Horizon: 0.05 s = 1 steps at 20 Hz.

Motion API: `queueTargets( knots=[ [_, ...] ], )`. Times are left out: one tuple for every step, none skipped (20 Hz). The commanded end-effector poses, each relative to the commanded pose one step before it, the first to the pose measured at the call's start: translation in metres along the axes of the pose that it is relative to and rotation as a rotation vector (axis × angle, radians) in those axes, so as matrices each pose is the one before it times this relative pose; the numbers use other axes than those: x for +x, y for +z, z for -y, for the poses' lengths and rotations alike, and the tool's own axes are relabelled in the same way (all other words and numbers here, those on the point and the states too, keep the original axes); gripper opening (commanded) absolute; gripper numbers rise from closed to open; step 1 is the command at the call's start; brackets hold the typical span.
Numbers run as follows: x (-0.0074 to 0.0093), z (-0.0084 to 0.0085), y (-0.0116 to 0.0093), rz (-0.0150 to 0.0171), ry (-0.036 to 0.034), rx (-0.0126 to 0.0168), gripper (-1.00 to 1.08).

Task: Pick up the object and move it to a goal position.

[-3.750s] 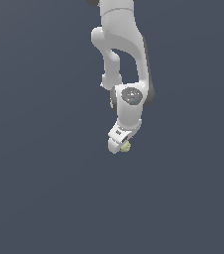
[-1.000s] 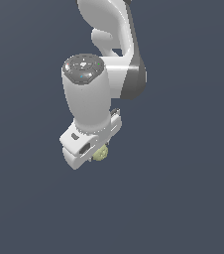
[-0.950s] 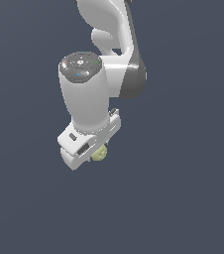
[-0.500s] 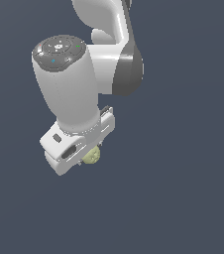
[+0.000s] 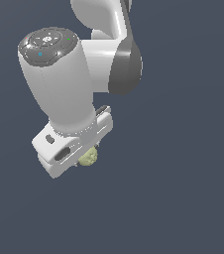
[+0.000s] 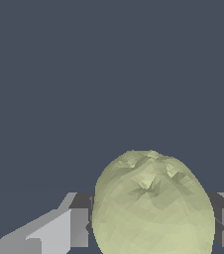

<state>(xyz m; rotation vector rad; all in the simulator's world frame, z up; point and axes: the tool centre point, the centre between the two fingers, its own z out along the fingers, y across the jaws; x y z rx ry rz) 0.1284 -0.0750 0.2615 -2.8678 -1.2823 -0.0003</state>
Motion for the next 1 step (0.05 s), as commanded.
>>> queueTargets(
  knots=[
    [0.00034,-0.00061,-0.00048,0.00003,-0.00026,0.00012,-1.0]
  ],
)
